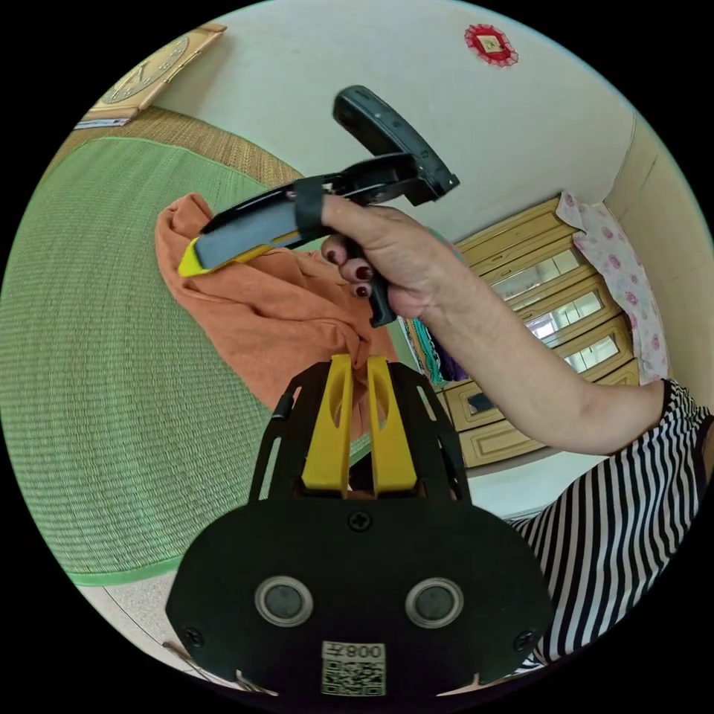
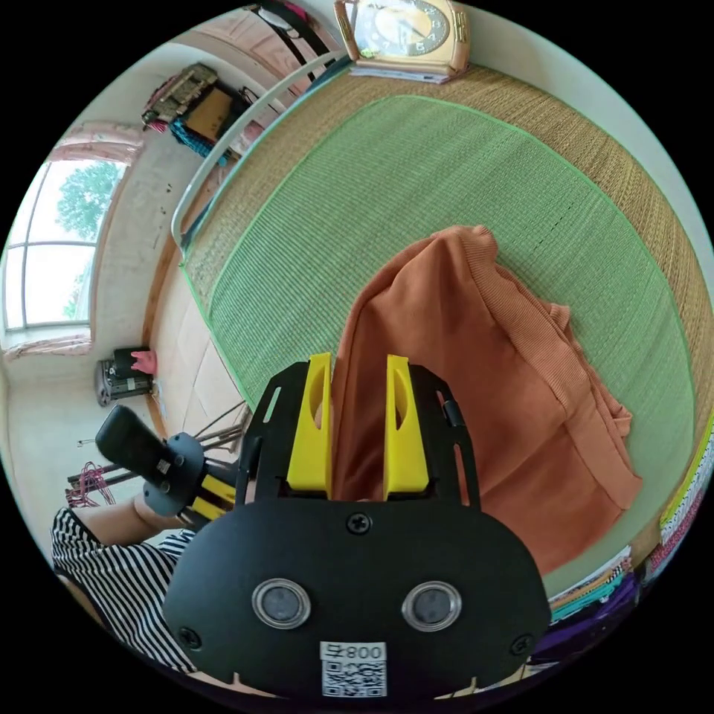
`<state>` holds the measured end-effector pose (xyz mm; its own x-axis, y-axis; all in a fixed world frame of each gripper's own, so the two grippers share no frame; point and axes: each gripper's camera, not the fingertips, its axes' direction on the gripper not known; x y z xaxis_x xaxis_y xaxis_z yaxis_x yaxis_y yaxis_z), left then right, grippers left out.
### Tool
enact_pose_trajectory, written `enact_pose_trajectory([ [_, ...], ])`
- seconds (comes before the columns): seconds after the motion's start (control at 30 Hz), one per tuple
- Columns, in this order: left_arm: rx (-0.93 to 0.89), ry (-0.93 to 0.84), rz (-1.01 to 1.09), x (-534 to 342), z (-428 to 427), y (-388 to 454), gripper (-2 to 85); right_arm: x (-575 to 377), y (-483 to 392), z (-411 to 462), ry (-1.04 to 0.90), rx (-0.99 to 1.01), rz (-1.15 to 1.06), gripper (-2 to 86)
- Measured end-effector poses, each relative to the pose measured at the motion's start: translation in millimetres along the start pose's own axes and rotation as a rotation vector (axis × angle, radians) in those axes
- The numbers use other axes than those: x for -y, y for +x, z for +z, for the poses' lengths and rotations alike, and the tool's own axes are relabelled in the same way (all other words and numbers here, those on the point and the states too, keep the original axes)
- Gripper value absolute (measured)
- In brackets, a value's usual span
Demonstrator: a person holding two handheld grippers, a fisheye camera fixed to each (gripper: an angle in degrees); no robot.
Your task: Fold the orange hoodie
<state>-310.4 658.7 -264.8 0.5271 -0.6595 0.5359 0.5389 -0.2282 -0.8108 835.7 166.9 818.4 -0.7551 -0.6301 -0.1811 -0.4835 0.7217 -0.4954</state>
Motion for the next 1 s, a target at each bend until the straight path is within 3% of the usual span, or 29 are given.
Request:
enact_pose_trajectory([
  [0.27, 0.032, -0.036, 0.030, 5.6, 62.5, -8.3, 3.3, 17.7, -14.0, 34.8, -0.123, -0.193, 0.011, 8.0],
  [0.5, 0.007, -0.050, 0.076, 3.5, 96.9, -6.8, 3.2, -8.8, -6.4, 13.6, -0.077, -0.190, -0.032, 4.1],
  [0.77, -0.062, -0.180, 0.287, 18.2, 183.8, 46.0, 3.2, -151.3, 79.1, -87.2, 0.182, -0.051, 0.008, 2.3],
  [1.0, -0.115, -0.363, 0.400, 30.4, 300.8, 75.5, 3.2, -298.2, 189.3, -106.0, 0.324, -0.006, 0.171, 1.8],
])
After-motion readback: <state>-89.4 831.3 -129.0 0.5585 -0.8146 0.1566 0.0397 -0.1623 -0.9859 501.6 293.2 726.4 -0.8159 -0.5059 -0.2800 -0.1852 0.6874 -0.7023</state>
